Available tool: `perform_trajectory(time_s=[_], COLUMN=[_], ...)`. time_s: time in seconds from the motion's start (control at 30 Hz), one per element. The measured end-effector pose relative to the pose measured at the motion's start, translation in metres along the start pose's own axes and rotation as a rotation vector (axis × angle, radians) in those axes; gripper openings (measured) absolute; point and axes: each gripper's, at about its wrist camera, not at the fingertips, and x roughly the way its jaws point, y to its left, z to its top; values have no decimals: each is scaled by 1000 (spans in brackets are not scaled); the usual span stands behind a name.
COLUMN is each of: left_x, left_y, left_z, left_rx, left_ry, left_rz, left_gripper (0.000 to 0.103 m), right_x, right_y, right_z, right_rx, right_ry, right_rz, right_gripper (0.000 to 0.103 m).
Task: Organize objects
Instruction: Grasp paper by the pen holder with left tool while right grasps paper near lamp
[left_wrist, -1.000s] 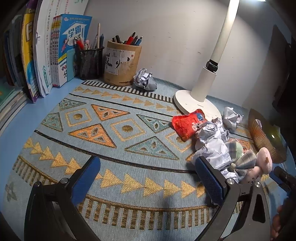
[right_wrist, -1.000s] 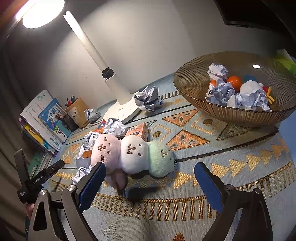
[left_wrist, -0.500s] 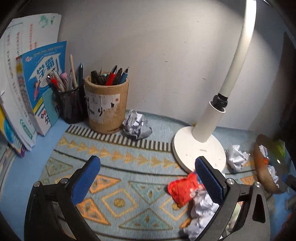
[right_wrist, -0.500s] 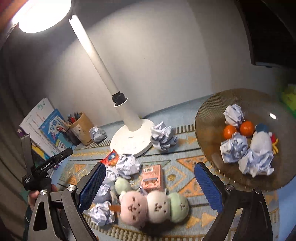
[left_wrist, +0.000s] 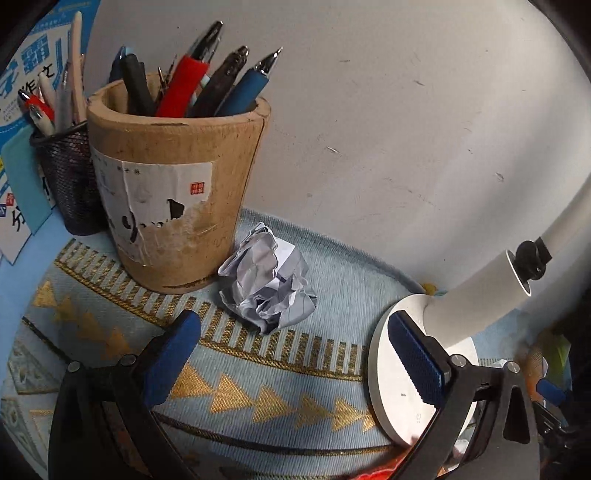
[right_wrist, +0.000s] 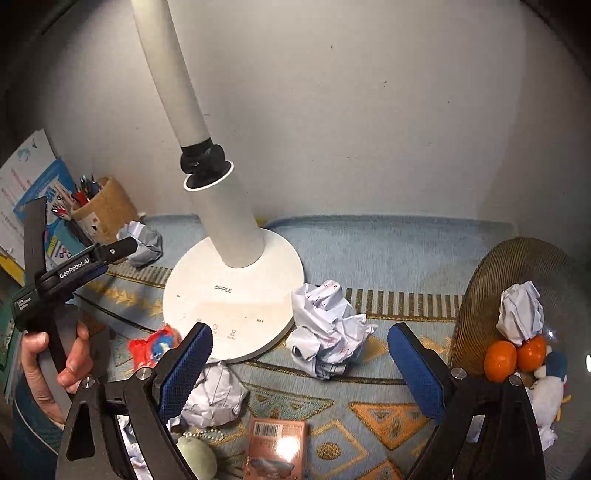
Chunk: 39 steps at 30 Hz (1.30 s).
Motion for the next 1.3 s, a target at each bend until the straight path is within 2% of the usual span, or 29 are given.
perform_trajectory(time_s=[0.13, 0.23, 0.3, 0.33, 0.43, 0.47, 0.5, 0.53, 0.57, 0.63, 0.7, 0.8, 0.83, 0.87, 1.03, 1.07, 1.1, 1.17, 1.2, 1.3], left_x=[19, 30, 29, 29, 28, 29, 29, 28, 26, 23, 16, 0, -6, -14, -54, -61, -68, -79, -82, -80], left_y=[-2, 1, 1, 1, -1, -2, -2, -3, -4, -6, -10, -17, -20, -23, -36, -36, -35, -34, -33, -36], left_z=[5, 4, 2, 2, 0, -1, -2, -3, -4, -7, -10, -15, -16, -19, -39, -45, -51, -65, -71, -78], left_rx=[-21, -45, -42, -43, -30, -26, -22, -20, -13, 5, 25, 63, 72, 84, 128, 125, 123, 124, 128, 139], left_ry=[26, 41, 23, 23, 13, 18, 25, 20, 13, 6, -16, -51, -55, -61, -80, -83, -89, -109, -113, -114], left_rz=[22, 18, 32, 28, 31, 18, 5, 2, -3, -24, -50, -71, -83, -95, -107, -109, -106, -91, -86, -83], left_gripper=[101, 94, 89, 88, 69, 53, 48, 45, 42, 40, 39, 39, 39, 39, 39, 39, 39, 39, 39, 39], right_x=[18, 27, 33, 37, 40, 40, 39, 37, 33, 29, 26, 20, 16, 11, -19, -23, -24, -18, -16, -6], right_y=[0, -5, -9, -12, -13, -13, -14, -15, -17, -19, -18, -12, -11, -10, -4, -5, -4, -6, -6, 1], right_z=[3, 1, 0, -1, -1, -2, -2, -3, -2, -3, -5, -5, -4, -3, -5, -6, -8, -7, -7, -10], right_rx=[-35, -50, -38, -31, -44, -47, -46, -41, -42, -30, -46, -60, -56, -53, -44, -42, -37, -15, -10, -32], right_ry=[13, 33, 52, 67, 74, 74, 69, 57, 42, 41, 32, 9, 0, -8, -53, -53, -40, 7, 14, 73], right_rz=[-101, -118, -97, -81, -105, -112, -112, -115, -112, -59, -86, -74, -56, -38, 7, 27, 53, 84, 86, 83], right_gripper=[96, 96, 87, 76, 69, 67, 65, 56, 42, 38, 36, 26, 17, 11, 11, 16, 22, 69, 73, 74])
